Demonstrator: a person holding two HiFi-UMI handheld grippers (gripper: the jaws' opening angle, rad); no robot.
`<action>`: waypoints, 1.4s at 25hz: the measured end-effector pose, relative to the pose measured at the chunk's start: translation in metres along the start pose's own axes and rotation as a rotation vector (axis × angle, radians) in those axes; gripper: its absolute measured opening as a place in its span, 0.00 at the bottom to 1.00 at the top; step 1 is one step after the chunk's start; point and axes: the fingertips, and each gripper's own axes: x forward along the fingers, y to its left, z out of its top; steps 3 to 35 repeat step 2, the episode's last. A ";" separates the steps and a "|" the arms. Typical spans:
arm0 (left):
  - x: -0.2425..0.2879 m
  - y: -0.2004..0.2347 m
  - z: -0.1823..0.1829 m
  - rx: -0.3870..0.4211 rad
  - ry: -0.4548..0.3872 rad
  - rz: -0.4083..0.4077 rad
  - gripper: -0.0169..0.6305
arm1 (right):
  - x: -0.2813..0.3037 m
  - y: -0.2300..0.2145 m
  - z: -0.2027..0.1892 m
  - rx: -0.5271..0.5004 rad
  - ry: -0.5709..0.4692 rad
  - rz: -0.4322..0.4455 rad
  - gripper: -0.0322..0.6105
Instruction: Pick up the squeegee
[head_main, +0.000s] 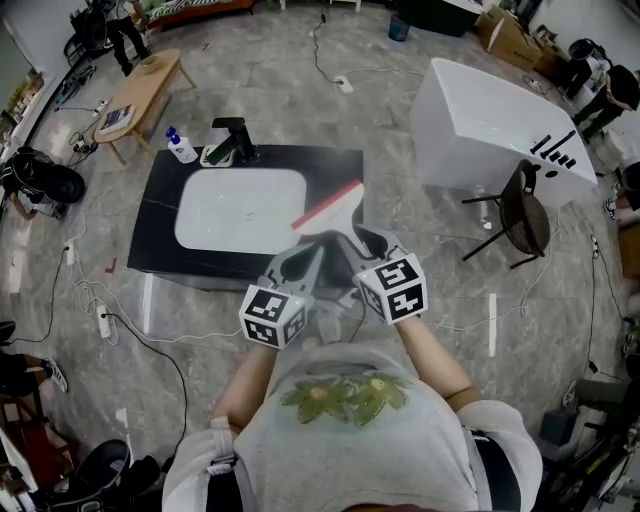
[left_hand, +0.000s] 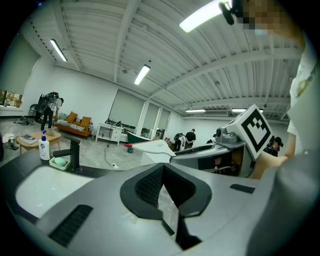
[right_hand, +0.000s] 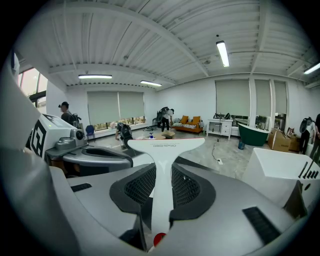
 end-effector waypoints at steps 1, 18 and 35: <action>-0.001 0.000 0.000 -0.001 -0.001 0.001 0.04 | -0.001 0.001 0.000 0.000 0.001 0.000 0.21; -0.001 -0.001 0.000 -0.003 -0.001 0.001 0.04 | -0.002 0.001 -0.001 0.000 0.001 0.000 0.21; -0.001 -0.001 0.000 -0.003 -0.001 0.001 0.04 | -0.002 0.001 -0.001 0.000 0.001 0.000 0.21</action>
